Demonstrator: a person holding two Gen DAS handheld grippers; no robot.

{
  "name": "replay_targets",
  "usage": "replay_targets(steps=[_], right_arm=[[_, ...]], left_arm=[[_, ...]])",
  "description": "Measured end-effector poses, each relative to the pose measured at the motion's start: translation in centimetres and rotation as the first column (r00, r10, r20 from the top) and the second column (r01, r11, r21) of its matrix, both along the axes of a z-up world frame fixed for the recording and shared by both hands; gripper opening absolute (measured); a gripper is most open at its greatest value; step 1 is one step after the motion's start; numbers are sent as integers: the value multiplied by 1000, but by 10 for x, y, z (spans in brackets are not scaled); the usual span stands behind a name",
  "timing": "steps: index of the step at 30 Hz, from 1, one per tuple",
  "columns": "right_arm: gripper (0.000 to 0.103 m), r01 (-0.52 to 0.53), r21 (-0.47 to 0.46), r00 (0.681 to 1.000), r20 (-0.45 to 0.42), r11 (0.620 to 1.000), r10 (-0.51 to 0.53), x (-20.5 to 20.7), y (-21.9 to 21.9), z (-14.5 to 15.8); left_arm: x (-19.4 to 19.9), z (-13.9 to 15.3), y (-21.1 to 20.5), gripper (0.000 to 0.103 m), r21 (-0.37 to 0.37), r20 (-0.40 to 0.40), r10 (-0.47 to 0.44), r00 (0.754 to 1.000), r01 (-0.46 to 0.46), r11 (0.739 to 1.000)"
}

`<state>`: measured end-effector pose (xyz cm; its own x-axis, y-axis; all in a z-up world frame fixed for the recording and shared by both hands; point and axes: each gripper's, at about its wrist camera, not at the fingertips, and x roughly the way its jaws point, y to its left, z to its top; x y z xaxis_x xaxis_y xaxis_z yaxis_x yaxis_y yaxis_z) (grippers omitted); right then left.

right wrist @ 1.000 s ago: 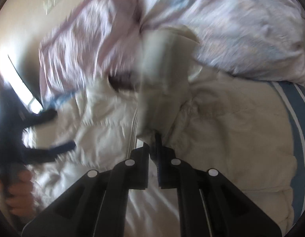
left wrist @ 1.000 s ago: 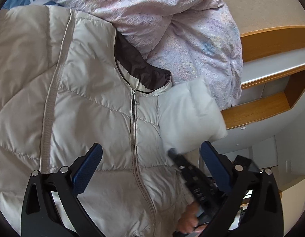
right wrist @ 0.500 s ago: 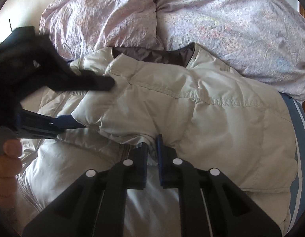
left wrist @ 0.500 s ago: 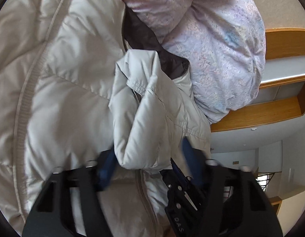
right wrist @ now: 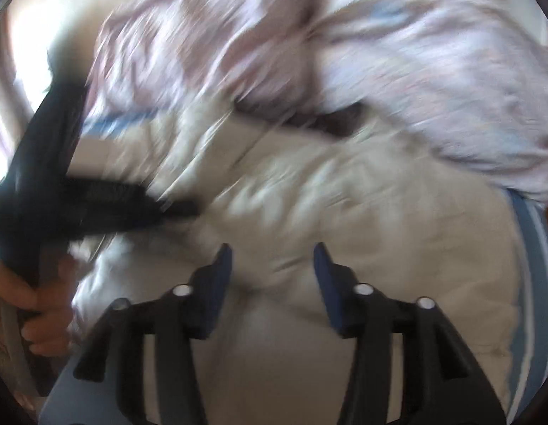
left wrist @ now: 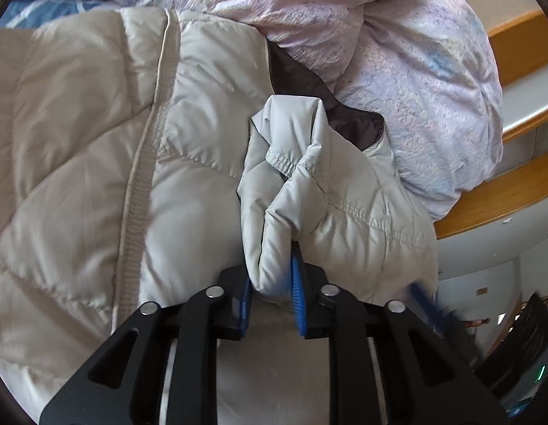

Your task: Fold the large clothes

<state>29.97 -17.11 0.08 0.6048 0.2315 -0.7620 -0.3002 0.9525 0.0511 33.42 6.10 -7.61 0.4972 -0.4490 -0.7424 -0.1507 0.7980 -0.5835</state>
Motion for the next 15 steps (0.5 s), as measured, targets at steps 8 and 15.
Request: replay_targets(steps=[8, 15], right_arm=[[44, 305, 2, 952, 15, 952, -305, 43, -83, -3], [45, 322, -122, 942, -60, 939, -331, 66, -72, -48]], left_arm=[[-11, 68, -15, 60, 187, 244, 19, 970, -66, 980], [28, 23, -56, 59, 248, 102, -52, 993, 25, 968]])
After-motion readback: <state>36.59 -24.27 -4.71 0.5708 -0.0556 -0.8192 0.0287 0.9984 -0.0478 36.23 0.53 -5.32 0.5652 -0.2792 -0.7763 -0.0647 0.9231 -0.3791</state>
